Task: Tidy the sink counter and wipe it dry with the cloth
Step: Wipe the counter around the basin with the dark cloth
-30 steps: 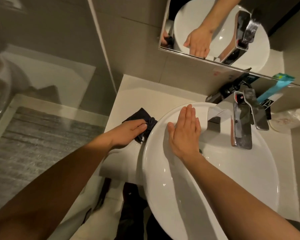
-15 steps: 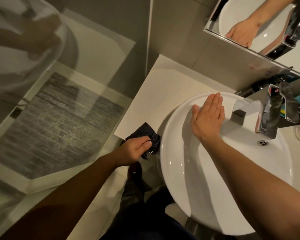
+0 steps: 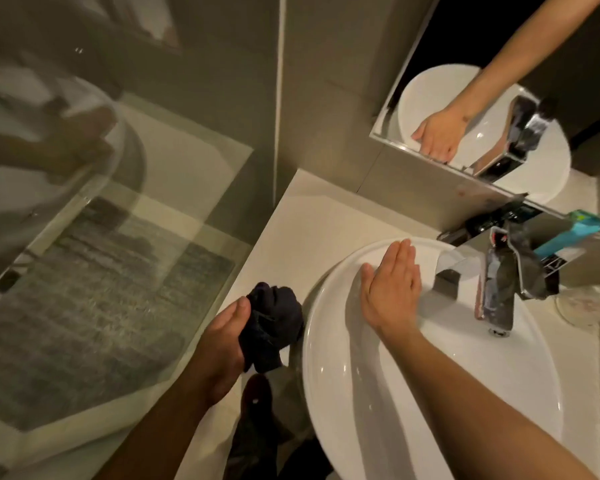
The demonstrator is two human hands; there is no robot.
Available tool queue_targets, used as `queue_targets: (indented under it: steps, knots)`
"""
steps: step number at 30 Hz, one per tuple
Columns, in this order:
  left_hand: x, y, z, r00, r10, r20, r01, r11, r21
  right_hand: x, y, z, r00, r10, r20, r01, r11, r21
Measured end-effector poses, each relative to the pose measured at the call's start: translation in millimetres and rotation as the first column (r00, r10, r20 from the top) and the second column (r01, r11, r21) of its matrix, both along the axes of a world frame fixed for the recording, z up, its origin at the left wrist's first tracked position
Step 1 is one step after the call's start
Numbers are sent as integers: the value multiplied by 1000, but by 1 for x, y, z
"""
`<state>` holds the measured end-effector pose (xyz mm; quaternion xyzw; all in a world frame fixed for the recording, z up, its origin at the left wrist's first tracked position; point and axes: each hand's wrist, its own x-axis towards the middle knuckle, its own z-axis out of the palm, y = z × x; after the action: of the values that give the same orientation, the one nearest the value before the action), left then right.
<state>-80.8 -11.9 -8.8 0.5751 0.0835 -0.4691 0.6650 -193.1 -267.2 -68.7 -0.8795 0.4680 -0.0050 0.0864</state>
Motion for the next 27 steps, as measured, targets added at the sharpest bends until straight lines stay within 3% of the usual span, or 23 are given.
queue_targets:
  steps: [2,5,8,11,15,17,19,20,21,25,27]
  knots:
    - [24,-30,8,995,-24,95,29,998,-58,1,0,2,1000,-4,-10,4,1000,17]
    - [60,-92,17,926,-191,326,212,977,-29,1,0,4,1000,1,-10,-1,1000,29]
    - [89,-169,27,791,-354,500,391,920,33,3,-1,7,1000,4,-19,-3,1000,26]
    - [107,-248,25,603,-515,608,594,800,89,5,-2,10,1000,-10,-8,11,1000,26]
    - [103,-330,-11,240,-659,713,735,603,311,6,-4,10,1000,-13,15,12,998,55]
    - [92,-351,-29,-25,-723,690,812,388,436,7,-6,10,1000,-18,18,17,998,55]
    - [82,-361,-47,-357,-726,588,781,113,614,8,-8,8,1000,-25,11,25,997,66]
    - [79,-363,-54,-490,-696,525,723,12,691,8,-8,6,1000,-31,6,30,996,78]
    - [80,-365,-60,-565,-667,486,683,-46,729,7,-9,6,999,-34,3,34,996,85]
    - [90,-361,-67,-637,-624,452,662,-144,735,6,-8,7,999,-50,5,49,992,118]
    - [97,-354,-70,-611,-675,414,664,-152,732,6,-8,5,998,-54,8,53,991,122]
